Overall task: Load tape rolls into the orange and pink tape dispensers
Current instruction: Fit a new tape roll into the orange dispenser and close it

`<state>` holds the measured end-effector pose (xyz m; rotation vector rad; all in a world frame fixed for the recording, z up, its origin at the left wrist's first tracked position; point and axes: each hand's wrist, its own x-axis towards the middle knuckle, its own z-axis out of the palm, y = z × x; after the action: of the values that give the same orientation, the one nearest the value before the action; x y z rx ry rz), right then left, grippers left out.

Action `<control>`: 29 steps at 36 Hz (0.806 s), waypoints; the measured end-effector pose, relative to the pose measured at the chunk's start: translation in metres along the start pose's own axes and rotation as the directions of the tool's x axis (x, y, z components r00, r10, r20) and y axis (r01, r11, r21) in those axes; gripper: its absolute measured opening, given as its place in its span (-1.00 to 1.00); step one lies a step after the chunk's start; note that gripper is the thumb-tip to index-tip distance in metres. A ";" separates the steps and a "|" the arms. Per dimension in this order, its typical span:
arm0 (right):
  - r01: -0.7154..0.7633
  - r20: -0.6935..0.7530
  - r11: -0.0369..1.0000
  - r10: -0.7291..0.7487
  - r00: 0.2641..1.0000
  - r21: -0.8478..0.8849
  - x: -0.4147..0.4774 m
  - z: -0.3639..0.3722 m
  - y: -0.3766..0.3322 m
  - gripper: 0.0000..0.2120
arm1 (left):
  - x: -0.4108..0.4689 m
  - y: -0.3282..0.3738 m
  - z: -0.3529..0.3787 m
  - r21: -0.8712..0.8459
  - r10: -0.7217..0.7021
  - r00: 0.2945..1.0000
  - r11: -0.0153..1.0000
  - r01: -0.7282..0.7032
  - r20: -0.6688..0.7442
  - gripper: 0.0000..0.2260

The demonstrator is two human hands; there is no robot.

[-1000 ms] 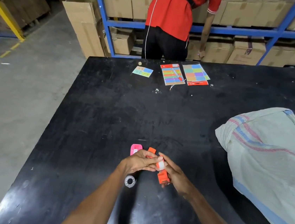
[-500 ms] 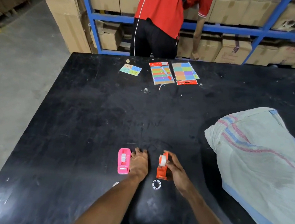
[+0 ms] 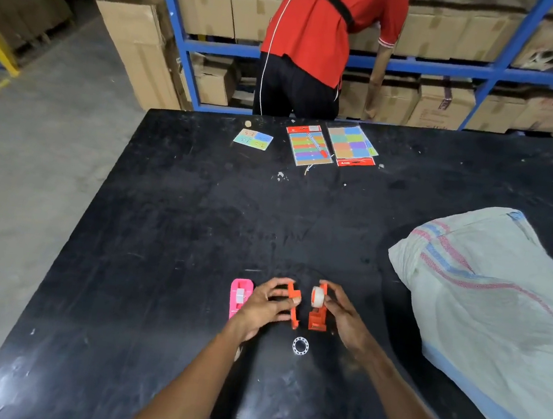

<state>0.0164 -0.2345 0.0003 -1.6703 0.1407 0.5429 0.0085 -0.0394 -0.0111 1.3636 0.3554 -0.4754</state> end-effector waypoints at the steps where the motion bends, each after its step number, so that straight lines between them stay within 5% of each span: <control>1: 0.002 0.006 1.000 -0.002 1.000 -0.008 -0.001 0.001 -0.002 -0.71 | -0.007 0.004 -0.002 -0.054 0.005 0.999 0.999 -0.003 0.041 -0.63; 11: 0.040 0.182 0.998 -0.030 0.983 -0.056 -0.009 0.026 -0.015 -0.75 | -0.044 0.012 -0.012 -0.079 0.015 0.997 0.997 -0.009 0.072 -0.56; 29: 0.138 0.255 0.989 -0.118 0.960 -0.060 -0.015 0.048 -0.031 -0.73 | -0.064 0.021 -0.022 -0.172 0.071 0.997 0.983 -0.071 -0.007 -0.67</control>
<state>0.0027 -0.1859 0.0311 -1.6571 -0.1742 0.6623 -0.0344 -0.0070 0.0356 1.2045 0.3396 -0.3766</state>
